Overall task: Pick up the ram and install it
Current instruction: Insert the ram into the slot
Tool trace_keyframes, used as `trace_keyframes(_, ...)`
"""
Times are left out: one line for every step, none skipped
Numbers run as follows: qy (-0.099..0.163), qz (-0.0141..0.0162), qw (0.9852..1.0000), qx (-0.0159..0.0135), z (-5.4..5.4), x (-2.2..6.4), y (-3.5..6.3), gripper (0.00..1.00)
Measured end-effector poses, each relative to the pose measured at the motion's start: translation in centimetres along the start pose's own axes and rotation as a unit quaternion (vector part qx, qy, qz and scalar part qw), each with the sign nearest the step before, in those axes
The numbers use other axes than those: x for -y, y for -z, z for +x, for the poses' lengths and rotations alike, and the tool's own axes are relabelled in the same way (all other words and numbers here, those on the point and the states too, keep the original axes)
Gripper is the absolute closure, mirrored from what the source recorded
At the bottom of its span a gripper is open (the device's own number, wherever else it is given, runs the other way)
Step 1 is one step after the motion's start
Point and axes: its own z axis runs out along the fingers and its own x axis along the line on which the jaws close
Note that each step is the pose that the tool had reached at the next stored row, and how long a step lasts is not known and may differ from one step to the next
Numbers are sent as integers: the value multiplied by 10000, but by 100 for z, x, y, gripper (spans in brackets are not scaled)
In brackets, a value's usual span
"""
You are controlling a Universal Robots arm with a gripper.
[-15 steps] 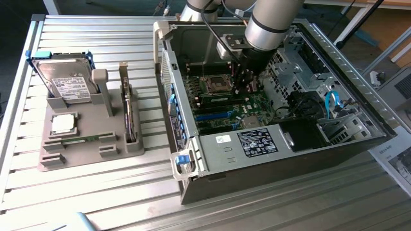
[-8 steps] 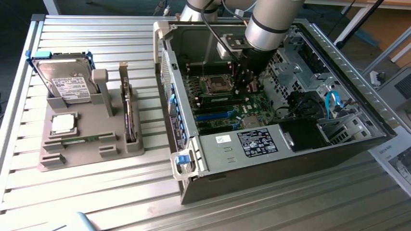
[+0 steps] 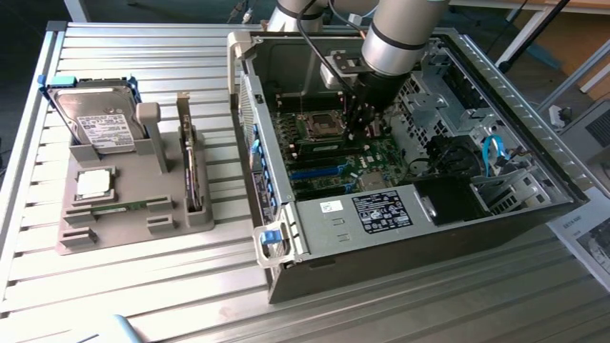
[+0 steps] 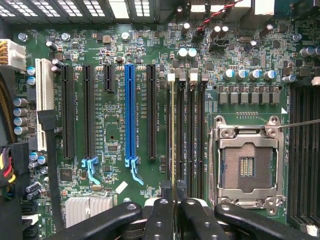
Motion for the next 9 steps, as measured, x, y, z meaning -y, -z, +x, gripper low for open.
trace_keyframes(-9, 0, 10000, -1, 0, 3, -4, 88)
trace_keyframes(-11, 0, 10000, 0, 0, 3, -4, 88)
trace_keyframes(-12, 0, 10000, 0, 0, 3, -4, 88)
trace_keyframes(-15, 0, 10000, 0, 0, 2, -5, 88)
trace_keyframes(-18, 0, 10000, 0, 0, 3, -4, 88)
trace_keyframes(-22, 0, 10000, 0, 0, 3, -5, 88)
trace_keyframes(-25, 0, 10000, 0, 0, 3, -5, 88)
trace_keyframes(-26, 0, 10000, 0, 0, 3, -5, 88)
trace_keyframes(-26, 0, 10000, 0, 0, 3, -5, 88)
